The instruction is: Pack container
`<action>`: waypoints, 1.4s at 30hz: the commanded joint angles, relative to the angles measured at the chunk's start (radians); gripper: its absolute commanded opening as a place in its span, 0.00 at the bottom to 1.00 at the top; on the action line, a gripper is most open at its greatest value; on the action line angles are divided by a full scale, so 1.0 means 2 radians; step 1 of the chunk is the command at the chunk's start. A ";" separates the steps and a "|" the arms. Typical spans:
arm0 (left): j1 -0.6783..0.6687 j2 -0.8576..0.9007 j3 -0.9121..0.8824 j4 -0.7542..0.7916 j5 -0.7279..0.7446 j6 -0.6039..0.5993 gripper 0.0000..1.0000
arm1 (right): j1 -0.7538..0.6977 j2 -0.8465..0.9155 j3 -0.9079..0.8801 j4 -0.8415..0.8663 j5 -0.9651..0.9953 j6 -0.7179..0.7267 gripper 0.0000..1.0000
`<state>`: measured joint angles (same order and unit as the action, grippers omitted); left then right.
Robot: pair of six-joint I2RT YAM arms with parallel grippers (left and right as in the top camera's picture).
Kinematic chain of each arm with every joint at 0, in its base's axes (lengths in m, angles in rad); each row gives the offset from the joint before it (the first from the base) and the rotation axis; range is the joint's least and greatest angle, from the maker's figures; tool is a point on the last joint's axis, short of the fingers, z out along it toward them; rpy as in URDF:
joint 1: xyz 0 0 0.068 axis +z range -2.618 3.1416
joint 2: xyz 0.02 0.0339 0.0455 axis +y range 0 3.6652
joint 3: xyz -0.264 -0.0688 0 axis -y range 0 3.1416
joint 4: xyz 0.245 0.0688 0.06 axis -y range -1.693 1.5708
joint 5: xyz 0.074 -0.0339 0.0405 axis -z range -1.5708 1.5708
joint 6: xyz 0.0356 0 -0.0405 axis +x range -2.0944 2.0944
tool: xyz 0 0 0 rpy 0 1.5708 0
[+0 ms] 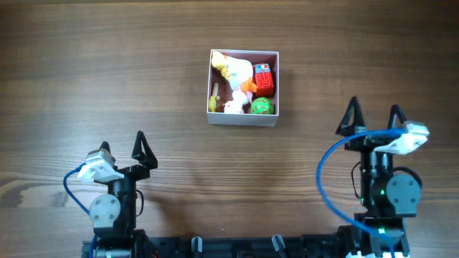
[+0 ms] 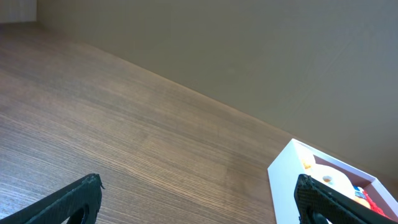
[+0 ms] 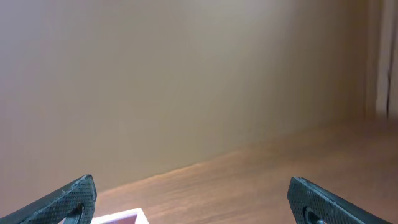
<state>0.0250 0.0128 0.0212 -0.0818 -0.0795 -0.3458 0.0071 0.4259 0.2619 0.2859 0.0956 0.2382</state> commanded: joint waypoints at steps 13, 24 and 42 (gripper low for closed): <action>-0.003 -0.005 -0.004 0.002 0.008 -0.003 1.00 | 0.019 -0.098 -0.081 -0.009 -0.039 -0.101 1.00; -0.003 -0.005 -0.004 0.002 0.008 -0.003 1.00 | 0.019 -0.167 -0.106 -0.040 -0.039 -0.106 1.00; -0.003 -0.005 -0.004 0.002 0.008 -0.003 1.00 | 0.019 -0.211 -0.108 -0.156 -0.037 -0.106 1.00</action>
<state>0.0250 0.0128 0.0212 -0.0814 -0.0795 -0.3462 0.0406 0.0200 0.0547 -0.0090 0.0292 0.0353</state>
